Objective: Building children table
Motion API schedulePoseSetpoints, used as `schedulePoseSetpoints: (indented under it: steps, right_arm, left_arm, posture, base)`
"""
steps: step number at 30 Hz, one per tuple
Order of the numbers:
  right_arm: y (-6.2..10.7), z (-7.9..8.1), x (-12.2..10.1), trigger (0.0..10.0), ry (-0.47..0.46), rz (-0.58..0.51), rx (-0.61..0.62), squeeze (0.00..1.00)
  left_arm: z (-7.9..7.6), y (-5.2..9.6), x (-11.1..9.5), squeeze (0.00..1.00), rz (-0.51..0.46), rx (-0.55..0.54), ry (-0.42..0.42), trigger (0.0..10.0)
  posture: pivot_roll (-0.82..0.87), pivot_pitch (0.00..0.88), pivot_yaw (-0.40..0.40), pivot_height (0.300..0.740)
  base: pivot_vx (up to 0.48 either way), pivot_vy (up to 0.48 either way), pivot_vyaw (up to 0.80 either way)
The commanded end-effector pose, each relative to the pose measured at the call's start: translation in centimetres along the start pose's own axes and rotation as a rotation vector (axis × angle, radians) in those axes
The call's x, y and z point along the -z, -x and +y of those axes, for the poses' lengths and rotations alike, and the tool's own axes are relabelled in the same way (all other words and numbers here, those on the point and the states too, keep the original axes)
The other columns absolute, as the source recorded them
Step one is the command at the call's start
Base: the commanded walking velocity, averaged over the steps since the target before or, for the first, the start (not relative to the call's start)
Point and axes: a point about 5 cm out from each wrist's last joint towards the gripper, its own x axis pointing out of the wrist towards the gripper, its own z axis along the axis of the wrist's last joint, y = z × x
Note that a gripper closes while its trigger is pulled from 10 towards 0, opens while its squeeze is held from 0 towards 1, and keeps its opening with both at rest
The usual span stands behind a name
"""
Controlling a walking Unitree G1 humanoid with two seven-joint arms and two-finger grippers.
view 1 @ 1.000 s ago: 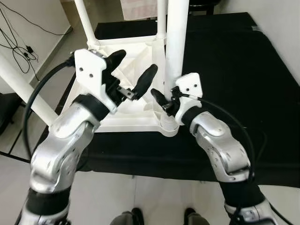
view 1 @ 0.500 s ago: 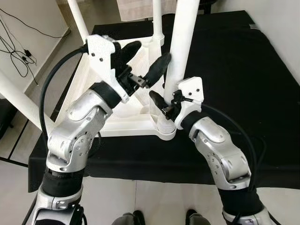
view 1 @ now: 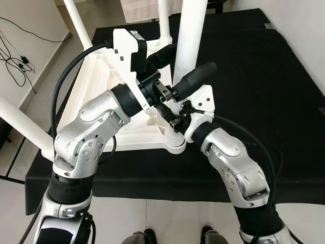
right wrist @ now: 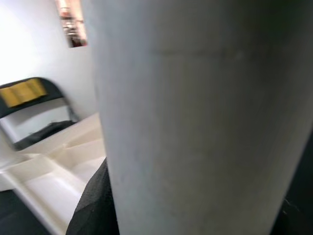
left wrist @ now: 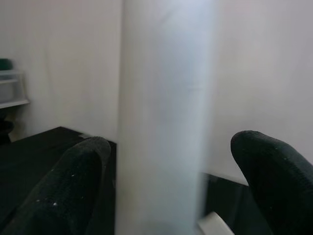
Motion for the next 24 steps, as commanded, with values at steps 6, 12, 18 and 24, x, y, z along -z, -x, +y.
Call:
schedulePoseSetpoints:
  steps: [6, 12, 18, 24]
  right_arm:
    - [0.05, 2.22, 0.09, 10.0, 0.035, -0.016, -0.142, 0.0]
    - [0.03, 2.31, 0.13, 10.0, 0.056, -0.017, -0.156, 0.0]
    - [-0.15, 1.96, -0.07, 10.0, 0.1, -0.029, -0.163, 0.0]
    - [-0.36, 1.42, -0.35, 10.0, 0.142, -0.04, -0.168, 0.0]
  left_arm:
    - [1.34, -0.49, -0.22, 0.0, 0.062, -0.06, -0.061, 10.0]
    - [1.32, -0.62, -0.28, 0.0, 0.057, -0.053, -0.053, 8.1]
    - [1.37, -0.64, -0.4, 0.0, 0.042, -0.051, -0.045, 0.0]
    - [1.5, -0.67, -0.38, 0.0, 0.04, -0.054, -0.046, 0.0]
  posture:
    - [-0.06, 0.202, 0.148, 0.74]
    - [-0.06, 0.195, 0.151, 0.74]
    - [-0.06, 0.185, 0.15, 0.74]
    - [-0.07, 0.166, 0.148, 0.74]
  base:
    - [0.0, 0.0, 0.0]
    - [0.0, 0.0, 0.0]
    - [0.0, 0.0, 0.0]
    - [0.0, 0.0, 0.0]
